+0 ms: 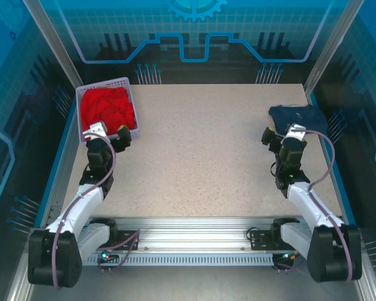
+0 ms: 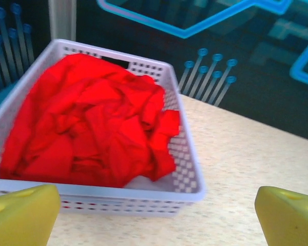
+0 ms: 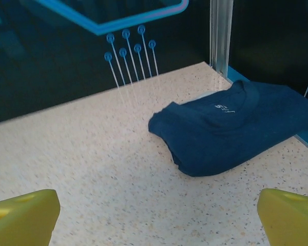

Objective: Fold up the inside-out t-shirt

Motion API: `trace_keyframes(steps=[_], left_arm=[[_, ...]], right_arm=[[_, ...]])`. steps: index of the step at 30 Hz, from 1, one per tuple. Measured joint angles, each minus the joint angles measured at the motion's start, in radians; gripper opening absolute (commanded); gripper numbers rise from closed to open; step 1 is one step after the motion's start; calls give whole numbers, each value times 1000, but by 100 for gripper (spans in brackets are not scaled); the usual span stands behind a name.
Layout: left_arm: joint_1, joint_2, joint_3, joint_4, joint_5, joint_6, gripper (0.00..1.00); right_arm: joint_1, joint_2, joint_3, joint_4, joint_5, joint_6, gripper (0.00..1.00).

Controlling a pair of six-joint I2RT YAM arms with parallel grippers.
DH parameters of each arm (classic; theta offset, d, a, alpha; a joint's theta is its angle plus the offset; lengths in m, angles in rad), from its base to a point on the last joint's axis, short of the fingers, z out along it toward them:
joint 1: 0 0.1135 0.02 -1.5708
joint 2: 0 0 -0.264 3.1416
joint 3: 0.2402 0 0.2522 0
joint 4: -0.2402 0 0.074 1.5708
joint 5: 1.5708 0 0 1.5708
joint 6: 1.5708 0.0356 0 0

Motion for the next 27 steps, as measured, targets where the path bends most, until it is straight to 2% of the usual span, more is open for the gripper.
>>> trace_keyframes(steps=[2,5,9,12,16,19,23,25,27], left_arm=[[0,26,60,-51,80,-38,99],[-5,148,214,-146,164,-76,99],[20,350,420,-280,169,-80,99],[108,531,583,-404,171,-79,99],[222,818,859,-598,161,-70,99],[247,979,1022,-722,135,-48,99],[240,1116,1159,-854,128,-19,98],[236,1175,1226,-908,128,-3,91],[235,1234,1297,-954,132,15,73]], right_arm=[[8,-1,23,-43,-36,35,100],[79,94,142,-158,-82,42,100],[215,249,325,-260,-119,1,100],[269,302,369,-292,-149,-20,100],[275,336,371,-336,-174,-31,100],[275,340,371,-355,-186,-32,100],[275,340,371,-356,-189,-32,100],[275,340,371,-356,-189,-33,100],[275,340,371,-356,-189,-34,100]])
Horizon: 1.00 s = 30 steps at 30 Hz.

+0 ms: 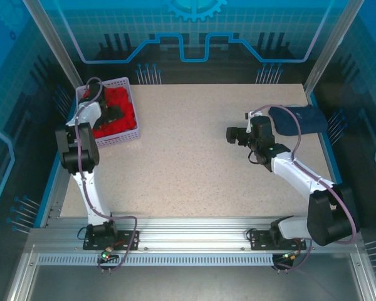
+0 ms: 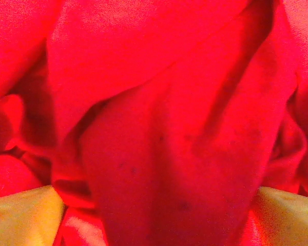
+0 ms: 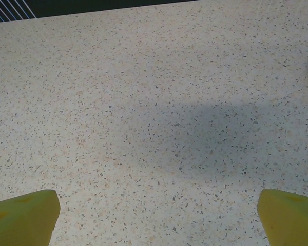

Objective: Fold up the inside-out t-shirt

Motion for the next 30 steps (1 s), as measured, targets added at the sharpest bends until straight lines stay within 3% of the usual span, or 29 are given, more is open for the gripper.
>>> trace_keyframes(steps=[6,9,12,15,18,21,25,30], left_arm=[[0,108,137,-87,19,42,13],[-6,69,114,-70,18,42,1],[-31,-97,-21,2,-31,40,0],[-99,-380,-164,112,-107,40,0],[-229,-684,-220,270,-152,56,0],[-395,-886,-176,423,-146,97,0],[-545,-945,-40,503,-71,124,0],[-672,-862,-4,494,34,121,0]], right_arm=[[0,0,0,-2,0,0,100],[0,0,0,-11,0,0,100],[0,-1,0,-20,0,0,100],[0,-9,0,-37,-1,0,100],[-1,-31,2,-59,4,-8,100],[-5,-56,11,-73,12,-18,100],[-27,-75,27,-83,23,-19,100],[-48,-105,28,-108,35,-19,100]])
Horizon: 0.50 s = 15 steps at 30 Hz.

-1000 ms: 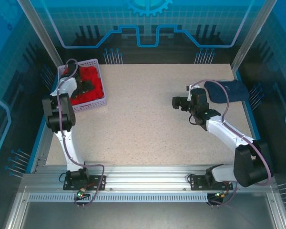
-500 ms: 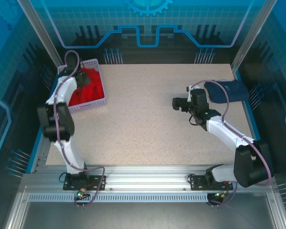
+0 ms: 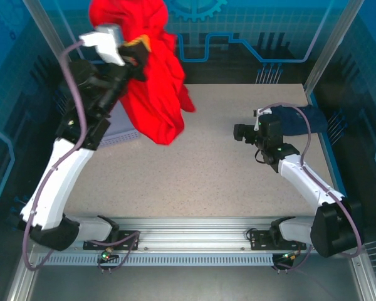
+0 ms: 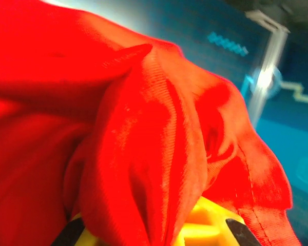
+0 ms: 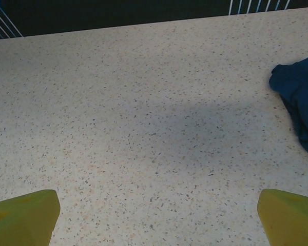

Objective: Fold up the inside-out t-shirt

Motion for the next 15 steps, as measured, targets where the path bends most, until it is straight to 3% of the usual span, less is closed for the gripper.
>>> trace_keyframes(steps=[3,4,8,12,15], left_arm=[[-74,95,-50,-22,30,-4,0],[-91,119,-90,-26,31,-6,9],[-121,191,-257,-47,37,-31,70],[-93,290,-335,-80,-5,-38,83],[-2,397,-313,-114,7,-78,87]], right_arm=[[-15,-36,0,-24,14,1,100],[-21,-51,0,-33,23,1,100],[-37,-109,0,-61,53,3,100],[-38,-135,-1,-66,56,4,100],[-37,-134,-11,-63,48,9,100]])
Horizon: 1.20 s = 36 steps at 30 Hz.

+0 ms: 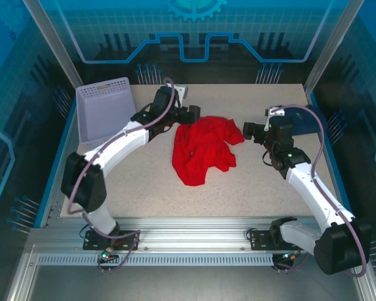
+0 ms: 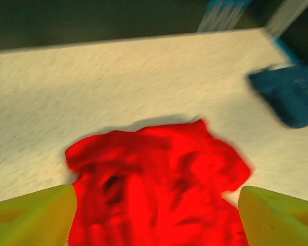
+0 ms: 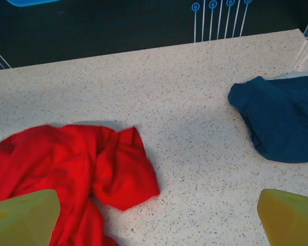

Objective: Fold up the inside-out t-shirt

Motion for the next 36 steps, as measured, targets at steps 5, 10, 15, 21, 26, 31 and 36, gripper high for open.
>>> trace_keyframes(steps=[5,10,15,21,26,31,36], left_arm=[[160,273,166,-93,-3,-41,88],[241,454,267,-180,-17,-72,87],[353,470,268,-212,-27,-87,87],[499,470,299,-241,-31,-91,86],[519,478,354,-263,2,-94,85],[485,451,347,-240,64,-108,86],[383,192,26,-89,151,-169,85]], right_arm=[[32,36,-6,13,-14,16,100],[69,57,-7,14,-29,21,100],[73,56,-13,16,-30,21,100],[73,62,-17,12,-27,23,100],[80,76,-19,16,-30,33,100],[119,218,14,8,-75,48,95],[219,431,110,-30,-169,44,82]])
